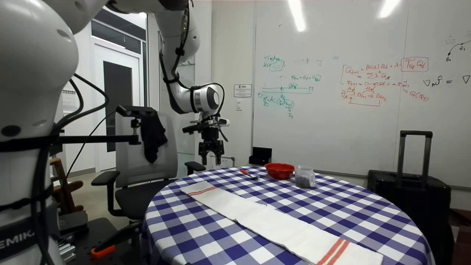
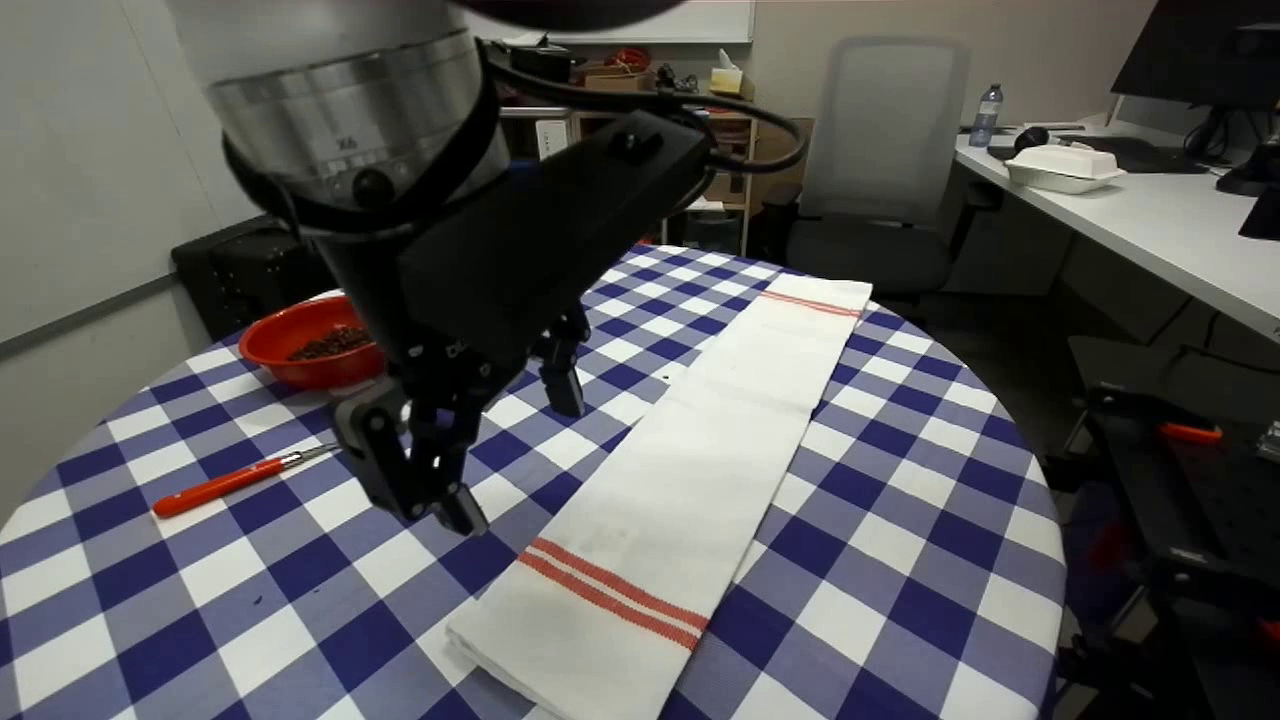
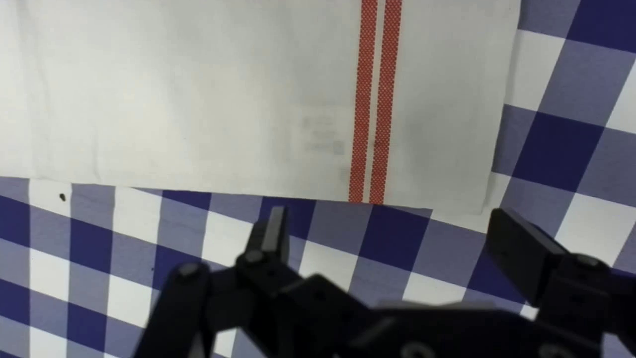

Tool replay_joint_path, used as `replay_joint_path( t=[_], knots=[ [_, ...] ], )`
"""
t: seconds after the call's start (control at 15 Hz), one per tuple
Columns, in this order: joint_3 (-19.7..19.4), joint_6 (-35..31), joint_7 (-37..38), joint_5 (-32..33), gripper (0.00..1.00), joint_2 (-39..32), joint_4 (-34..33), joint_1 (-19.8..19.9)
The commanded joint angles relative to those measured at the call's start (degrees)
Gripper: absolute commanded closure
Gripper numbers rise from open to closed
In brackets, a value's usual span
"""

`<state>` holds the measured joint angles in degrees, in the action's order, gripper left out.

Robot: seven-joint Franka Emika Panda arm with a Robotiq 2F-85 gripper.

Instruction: Fold the towel on the table

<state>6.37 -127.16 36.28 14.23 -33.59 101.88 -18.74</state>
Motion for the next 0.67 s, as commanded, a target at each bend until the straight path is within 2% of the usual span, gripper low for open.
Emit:
replay_joint_path(
  t=[0.0,0.6],
  knots=[
    [-2.27,2.65,0.45,-0.74,0.00,-6.30,-8.19,-3.15],
    [-4.98,6.52,4.21,-2.40,0.00,-16.27,-19.35,-6.34]
  ],
)
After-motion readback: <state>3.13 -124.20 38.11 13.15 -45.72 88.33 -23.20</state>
